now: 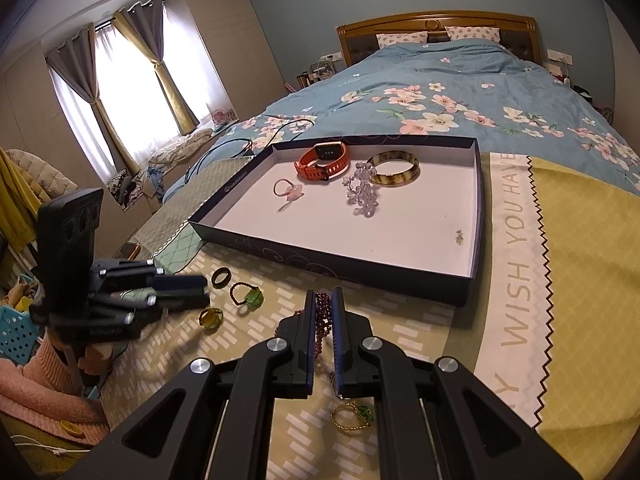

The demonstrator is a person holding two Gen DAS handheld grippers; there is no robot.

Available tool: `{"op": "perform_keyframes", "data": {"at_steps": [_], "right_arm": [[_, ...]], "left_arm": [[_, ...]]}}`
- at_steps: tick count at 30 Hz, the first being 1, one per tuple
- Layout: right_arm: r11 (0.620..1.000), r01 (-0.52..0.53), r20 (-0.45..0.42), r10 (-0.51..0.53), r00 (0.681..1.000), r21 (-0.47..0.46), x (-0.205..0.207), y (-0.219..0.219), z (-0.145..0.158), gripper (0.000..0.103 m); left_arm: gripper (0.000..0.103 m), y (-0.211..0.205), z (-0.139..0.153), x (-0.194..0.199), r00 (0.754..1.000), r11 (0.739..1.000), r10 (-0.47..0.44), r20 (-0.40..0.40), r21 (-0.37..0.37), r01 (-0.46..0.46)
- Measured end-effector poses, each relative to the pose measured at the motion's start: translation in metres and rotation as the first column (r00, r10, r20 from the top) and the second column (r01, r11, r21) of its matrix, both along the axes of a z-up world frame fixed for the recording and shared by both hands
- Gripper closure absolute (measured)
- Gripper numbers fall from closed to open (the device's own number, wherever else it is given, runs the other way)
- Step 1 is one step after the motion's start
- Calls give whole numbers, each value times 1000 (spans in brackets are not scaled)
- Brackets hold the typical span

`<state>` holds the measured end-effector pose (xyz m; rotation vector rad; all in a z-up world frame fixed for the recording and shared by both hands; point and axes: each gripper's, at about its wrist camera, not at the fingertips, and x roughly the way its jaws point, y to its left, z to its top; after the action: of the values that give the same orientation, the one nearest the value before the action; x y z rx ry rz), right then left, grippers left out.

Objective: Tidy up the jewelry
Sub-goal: 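Grasp the black ring with the left gripper while the right gripper grasps the dark red beaded bracelet, then carry the black ring with the left gripper while the right gripper carries the red bracelet into the lid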

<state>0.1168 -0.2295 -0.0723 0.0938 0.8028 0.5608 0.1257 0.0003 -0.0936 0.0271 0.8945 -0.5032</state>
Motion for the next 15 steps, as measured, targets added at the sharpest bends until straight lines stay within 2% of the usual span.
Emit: {"op": "perform_keyframes", "data": {"at_steps": [5, 10, 15], "right_arm": [[1000, 5, 19, -5, 1000, 5, 1, 0, 6, 97], [1000, 4, 45, -4, 999, 6, 2, 3, 15, 97], [1000, 3, 72, -3, 997, 5, 4, 5, 25, 97]], "left_arm": [[75, 5, -2, 13, 999, 997, 45, 15, 69, -46], [76, -4, -7, 19, 999, 992, 23, 25, 124, -26], [78, -8, -9, 21, 999, 990, 10, 31, 143, -14]]}}
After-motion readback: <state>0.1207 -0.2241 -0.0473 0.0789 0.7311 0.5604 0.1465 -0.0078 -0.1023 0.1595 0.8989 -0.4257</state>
